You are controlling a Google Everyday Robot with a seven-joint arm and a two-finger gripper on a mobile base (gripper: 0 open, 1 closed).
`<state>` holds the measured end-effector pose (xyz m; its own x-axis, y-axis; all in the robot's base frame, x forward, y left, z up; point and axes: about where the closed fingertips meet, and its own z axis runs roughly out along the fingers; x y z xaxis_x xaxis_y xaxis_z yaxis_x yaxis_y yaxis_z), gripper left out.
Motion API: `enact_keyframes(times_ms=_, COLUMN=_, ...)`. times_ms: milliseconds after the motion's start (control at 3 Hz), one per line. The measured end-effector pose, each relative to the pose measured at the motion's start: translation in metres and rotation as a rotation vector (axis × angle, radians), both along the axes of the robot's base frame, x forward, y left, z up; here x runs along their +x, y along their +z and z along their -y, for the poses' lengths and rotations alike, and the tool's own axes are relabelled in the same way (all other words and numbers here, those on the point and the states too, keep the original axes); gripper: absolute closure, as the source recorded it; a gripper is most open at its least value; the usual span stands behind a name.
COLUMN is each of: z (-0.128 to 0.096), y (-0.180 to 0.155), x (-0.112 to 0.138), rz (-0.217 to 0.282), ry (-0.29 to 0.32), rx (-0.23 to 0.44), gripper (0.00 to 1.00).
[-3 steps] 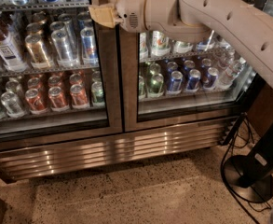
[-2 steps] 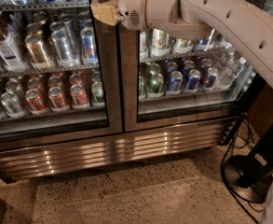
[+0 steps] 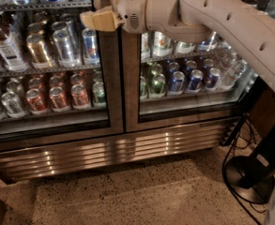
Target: Open left fridge door
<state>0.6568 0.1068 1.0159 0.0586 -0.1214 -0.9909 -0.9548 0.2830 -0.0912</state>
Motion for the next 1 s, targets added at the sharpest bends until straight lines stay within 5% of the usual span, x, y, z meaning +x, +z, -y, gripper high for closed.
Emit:
enact_keyframes(times_ms=333, z=0.012, y=0.012, x=-0.018, rz=0.036, ry=-0.067, rx=0.041, gripper=0.19)
enact_keyframes(times_ms=1000, z=-0.012, y=-0.066, x=-0.068, rz=0.077, ry=-0.23, rx=-0.018, gripper=0.65)
